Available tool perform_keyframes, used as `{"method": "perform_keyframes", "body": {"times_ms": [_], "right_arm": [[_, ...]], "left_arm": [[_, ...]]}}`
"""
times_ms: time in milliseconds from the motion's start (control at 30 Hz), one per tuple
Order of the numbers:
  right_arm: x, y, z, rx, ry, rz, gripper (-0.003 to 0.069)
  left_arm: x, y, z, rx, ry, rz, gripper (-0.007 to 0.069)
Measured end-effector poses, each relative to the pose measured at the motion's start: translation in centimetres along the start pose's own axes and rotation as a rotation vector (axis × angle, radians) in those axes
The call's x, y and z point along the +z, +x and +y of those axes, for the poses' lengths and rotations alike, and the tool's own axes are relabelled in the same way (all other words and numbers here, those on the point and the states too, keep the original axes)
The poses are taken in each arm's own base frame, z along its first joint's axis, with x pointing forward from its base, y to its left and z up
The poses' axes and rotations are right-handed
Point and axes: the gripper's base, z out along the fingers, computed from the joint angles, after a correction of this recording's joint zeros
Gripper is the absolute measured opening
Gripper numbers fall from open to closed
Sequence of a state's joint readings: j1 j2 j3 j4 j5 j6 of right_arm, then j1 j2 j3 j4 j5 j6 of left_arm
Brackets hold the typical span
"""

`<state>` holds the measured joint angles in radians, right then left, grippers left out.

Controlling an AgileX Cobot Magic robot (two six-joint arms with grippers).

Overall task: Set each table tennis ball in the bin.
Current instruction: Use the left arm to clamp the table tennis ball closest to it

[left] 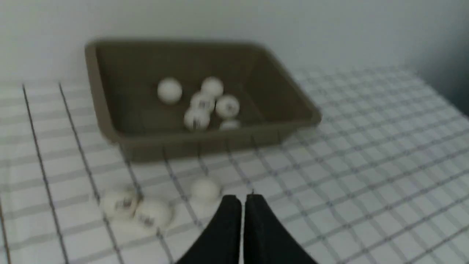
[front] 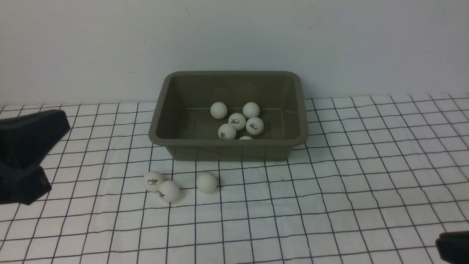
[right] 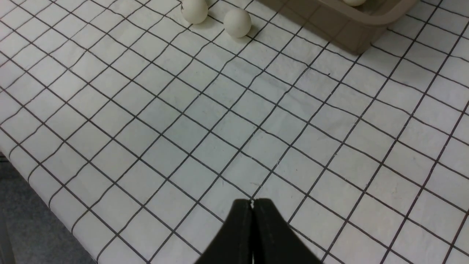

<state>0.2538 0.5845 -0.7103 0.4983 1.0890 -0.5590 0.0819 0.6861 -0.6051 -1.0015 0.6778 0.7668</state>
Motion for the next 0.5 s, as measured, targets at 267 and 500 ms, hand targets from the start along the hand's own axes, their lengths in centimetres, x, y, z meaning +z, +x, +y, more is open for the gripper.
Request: {"method": "perform_keyframes", "body": {"times_ms": [267,500], "right_arm": [[0.0,0.0,0.0,0.000,-0.005,-0.003,-0.0018],[0.0,-0.3,0.5,0.037,-0.057,-0.027,-0.0018]], "left_arm": [[3.3,3.8,6.2,-0.077,-0.379,0.578,-0.0004],[5.7,-0.8,9.2,-0.240,-0.691,0.547,-0.0004]]}}
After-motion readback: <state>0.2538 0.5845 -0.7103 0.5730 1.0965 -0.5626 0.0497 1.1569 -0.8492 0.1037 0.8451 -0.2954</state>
